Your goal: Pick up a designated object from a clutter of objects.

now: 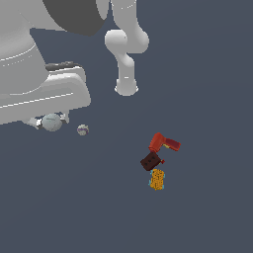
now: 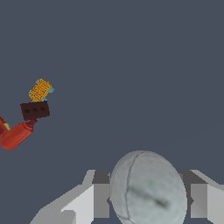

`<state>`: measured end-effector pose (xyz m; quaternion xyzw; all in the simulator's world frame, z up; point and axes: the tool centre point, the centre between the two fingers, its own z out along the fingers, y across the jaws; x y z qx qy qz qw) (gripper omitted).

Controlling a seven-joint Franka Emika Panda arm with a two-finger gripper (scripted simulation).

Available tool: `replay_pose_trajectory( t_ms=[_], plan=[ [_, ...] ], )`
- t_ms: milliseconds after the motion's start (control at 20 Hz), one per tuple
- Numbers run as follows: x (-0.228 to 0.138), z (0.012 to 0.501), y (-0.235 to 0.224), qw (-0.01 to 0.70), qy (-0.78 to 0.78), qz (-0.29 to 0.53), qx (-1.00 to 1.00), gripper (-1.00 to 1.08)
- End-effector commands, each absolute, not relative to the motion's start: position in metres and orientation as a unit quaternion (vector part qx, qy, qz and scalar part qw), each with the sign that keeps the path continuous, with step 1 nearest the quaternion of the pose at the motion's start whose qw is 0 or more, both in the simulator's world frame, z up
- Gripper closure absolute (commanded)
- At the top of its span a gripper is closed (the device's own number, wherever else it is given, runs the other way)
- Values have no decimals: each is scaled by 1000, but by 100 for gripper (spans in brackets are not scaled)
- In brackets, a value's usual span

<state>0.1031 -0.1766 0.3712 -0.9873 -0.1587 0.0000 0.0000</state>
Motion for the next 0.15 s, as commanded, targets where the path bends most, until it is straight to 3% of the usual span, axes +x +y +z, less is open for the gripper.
replay_pose_trajectory(
  t_ms=[0, 100],
  plan=[
    [105, 373, -177, 0, -159, 0, -987, 108],
    [105, 374, -177, 0, -159, 0, -987, 108]
  ],
)
